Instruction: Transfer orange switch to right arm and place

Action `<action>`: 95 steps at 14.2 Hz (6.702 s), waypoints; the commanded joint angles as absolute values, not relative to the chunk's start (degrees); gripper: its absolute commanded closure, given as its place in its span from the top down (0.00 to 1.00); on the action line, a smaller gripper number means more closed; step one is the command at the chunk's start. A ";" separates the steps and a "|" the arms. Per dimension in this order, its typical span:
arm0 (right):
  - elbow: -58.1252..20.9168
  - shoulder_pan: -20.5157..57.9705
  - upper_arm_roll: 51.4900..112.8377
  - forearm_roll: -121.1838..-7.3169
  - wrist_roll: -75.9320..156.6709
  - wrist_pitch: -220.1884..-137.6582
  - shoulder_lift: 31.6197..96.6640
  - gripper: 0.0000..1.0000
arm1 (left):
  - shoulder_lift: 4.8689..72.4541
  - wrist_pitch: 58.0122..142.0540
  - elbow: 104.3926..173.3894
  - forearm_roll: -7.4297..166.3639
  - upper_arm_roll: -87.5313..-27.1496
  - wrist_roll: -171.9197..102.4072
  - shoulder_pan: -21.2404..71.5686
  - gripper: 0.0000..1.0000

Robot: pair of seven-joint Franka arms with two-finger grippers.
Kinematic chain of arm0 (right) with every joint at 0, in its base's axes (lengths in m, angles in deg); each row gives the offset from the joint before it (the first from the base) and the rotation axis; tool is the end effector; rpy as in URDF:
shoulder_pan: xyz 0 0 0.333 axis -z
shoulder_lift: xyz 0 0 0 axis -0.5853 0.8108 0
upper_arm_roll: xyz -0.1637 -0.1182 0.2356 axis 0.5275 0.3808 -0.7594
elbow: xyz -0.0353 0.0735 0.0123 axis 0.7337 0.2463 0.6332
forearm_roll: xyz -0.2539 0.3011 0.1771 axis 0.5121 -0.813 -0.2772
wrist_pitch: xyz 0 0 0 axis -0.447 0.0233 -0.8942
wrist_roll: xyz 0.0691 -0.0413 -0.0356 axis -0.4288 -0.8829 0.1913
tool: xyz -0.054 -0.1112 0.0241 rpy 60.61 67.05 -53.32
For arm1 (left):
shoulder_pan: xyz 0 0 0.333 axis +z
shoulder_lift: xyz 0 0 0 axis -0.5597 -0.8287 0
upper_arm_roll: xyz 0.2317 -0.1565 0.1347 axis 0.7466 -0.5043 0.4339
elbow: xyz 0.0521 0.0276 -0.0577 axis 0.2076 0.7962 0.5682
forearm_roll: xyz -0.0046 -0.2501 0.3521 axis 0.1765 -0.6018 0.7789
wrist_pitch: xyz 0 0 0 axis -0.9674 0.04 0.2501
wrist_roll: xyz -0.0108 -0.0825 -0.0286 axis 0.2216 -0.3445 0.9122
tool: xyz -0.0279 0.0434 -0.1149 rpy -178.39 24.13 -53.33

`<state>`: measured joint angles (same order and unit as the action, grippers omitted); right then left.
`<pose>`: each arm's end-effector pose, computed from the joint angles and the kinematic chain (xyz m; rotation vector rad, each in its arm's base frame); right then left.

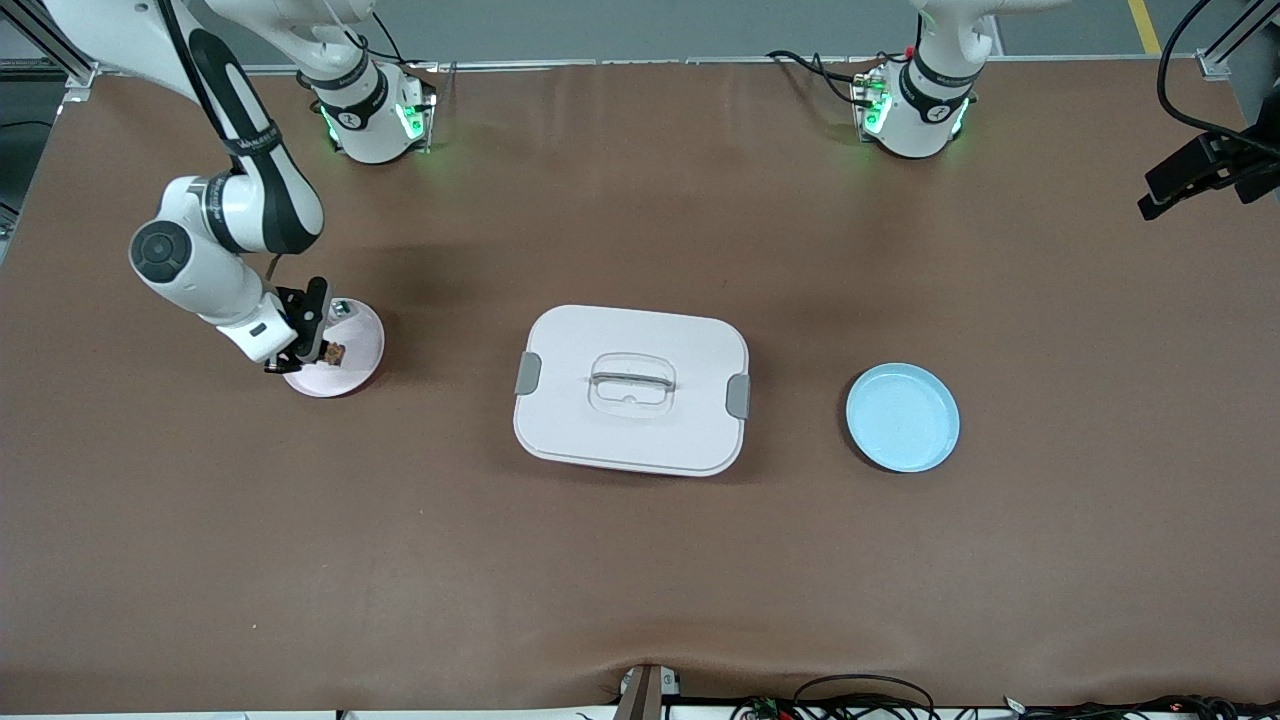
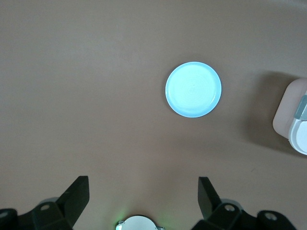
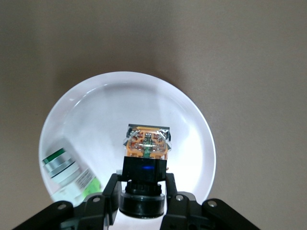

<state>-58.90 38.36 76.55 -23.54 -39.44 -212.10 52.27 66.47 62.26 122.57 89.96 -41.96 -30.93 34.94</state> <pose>0.5054 -0.0203 0.1614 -2.2999 -2.1346 0.0791 0.5600 -0.0161 0.6650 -3.1013 -0.2328 0.0468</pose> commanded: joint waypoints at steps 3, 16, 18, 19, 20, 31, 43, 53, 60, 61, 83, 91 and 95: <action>-59.94 39.52 75.66 -22.39 -40.64 -214.47 53.33 0.00 | 65.96 62.32 123.03 89.34 -42.00 -31.28 34.57 1.00; -62.41 40.48 75.66 -22.39 -40.73 -218.52 54.39 0.57 | 66.39 63.03 123.38 89.16 -42.44 -31.19 35.01 1.00; -62.32 40.40 75.75 -22.31 -40.91 -219.48 54.30 1.00 | 66.39 63.03 123.38 89.16 -42.44 -31.19 35.01 1.00; -62.14 40.31 75.66 -22.39 -41.08 -219.48 54.30 1.00 | 66.39 63.03 123.29 89.16 -42.44 -31.19 35.01 1.00; -61.97 40.31 75.66 -22.39 -41.00 -219.48 54.21 1.00 | 66.39 63.03 123.29 89.16 -42.44 -31.19 35.01 1.00; -52.58 40.66 75.66 -22.83 -40.91 -212.31 54.12 1.00 | 65.95 63.20 123.29 88.99 -42.44 -31.19 34.65 1.00; -52.47 41.63 75.75 -23.80 14.24 -210.87 52.11 1.00 | 66.57 62.67 123.38 88.90 -42.44 -31.36 34.74 1.00; -52.56 41.54 75.66 -23.80 49.79 -210.79 47.36 1.00 | 66.48 62.67 123.20 88.72 -42.44 -31.36 34.65 1.00; -51.95 41.80 75.57 -23.71 49.62 -203.31 44.81 1.00 | 66.30 62.85 123.03 88.63 -42.44 -31.36 34.74 1.00; -51.16 41.72 75.57 -23.71 49.27 -203.31 44.90 1.00 | 66.30 62.94 122.94 88.63 -42.44 -31.36 34.74 1.00; -13.71 41.19 75.04 -26.96 48.74 -153.31 39.11 1.00 | 66.13 63.29 122.85 88.37 -42.44 -31.36 34.83 1.00; -31.35 41.45 75.66 -28.90 48.48 -162.42 24.26 1.00 | 65.78 63.29 122.85 88.55 -42.44 -30.75 34.39 1.00; -29.90 41.54 75.75 -28.90 46.20 -163.41 23.89 1.00 | 65.51 63.29 122.85 88.63 -42.88 -30.92 33.77 1.00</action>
